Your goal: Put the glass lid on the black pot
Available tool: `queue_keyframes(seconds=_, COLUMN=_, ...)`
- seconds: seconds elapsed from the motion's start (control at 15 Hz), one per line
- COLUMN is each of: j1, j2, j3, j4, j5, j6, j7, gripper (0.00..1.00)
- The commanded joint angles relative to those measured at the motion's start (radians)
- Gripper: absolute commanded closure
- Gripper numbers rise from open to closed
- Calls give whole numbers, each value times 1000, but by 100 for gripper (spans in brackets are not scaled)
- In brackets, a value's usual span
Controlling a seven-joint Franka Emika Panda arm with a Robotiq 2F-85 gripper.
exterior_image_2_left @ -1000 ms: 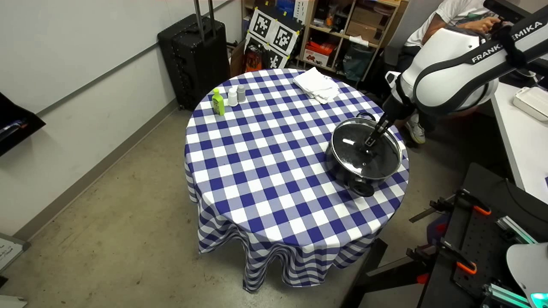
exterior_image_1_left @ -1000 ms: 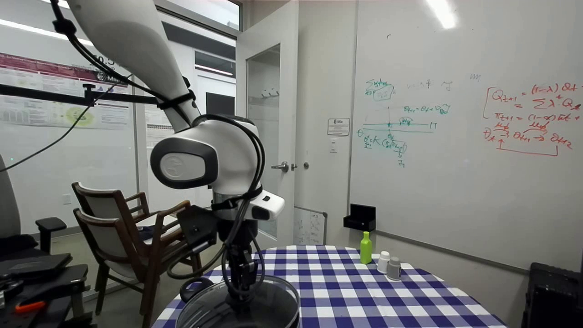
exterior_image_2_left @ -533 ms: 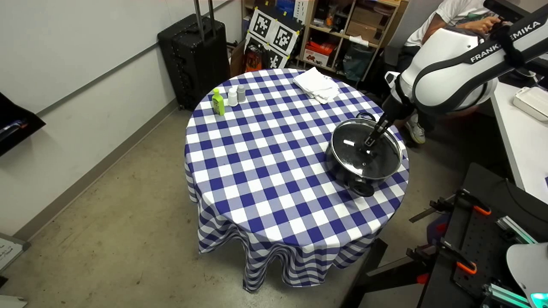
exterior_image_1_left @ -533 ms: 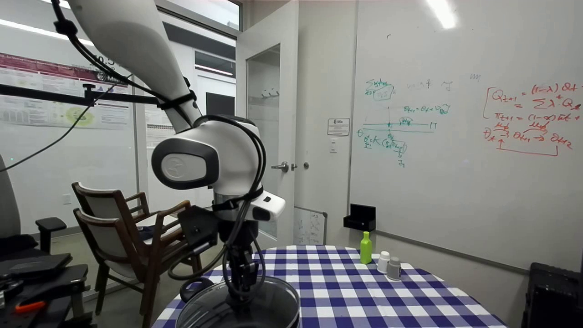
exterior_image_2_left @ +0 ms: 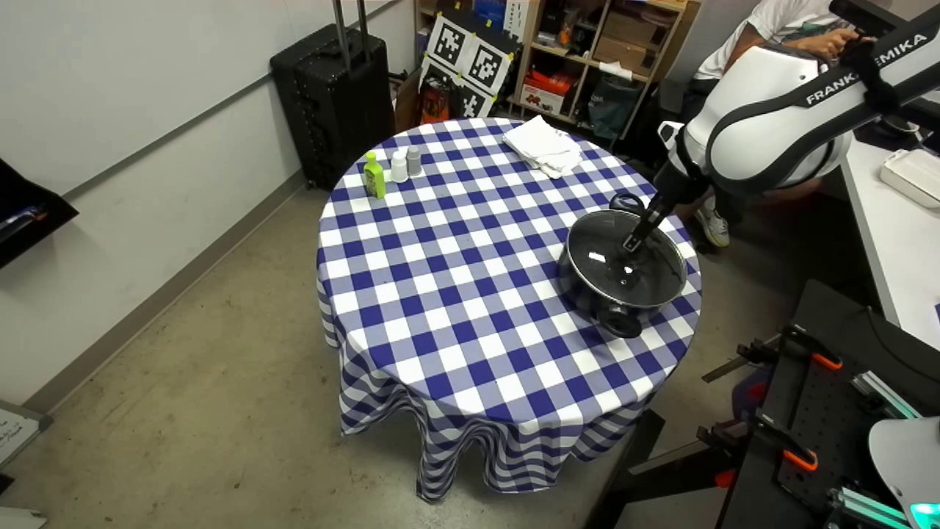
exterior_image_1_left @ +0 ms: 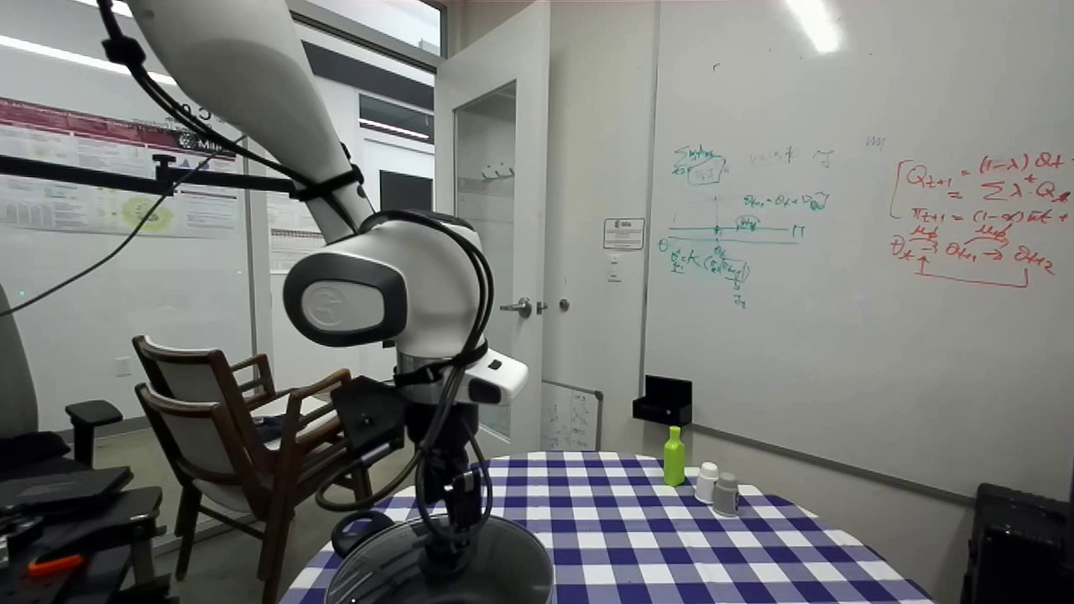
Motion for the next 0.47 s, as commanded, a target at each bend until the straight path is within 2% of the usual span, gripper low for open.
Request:
queue_keyframes(seconds=0.0, j1=-29, j2=-19, j3=33, j4=7, j5=34, j6=-40, j7=-46, gripper=0)
queue_keyframes(seconds=0.13, j1=-60, j2=-61, j3=75, j4=-20, j5=56, j6=-50, j7=-122, gripper=0)
queue_keyframes(seconds=0.2, j1=-14, j2=-13, j3=25, j4=2, j5=15, j6=-22, j7=-44, gripper=0)
queue_keyframes(seconds=0.4, j1=-28, j2=-37, j3=45, j4=-3, j5=36, j6=-35, j7=-89, gripper=0)
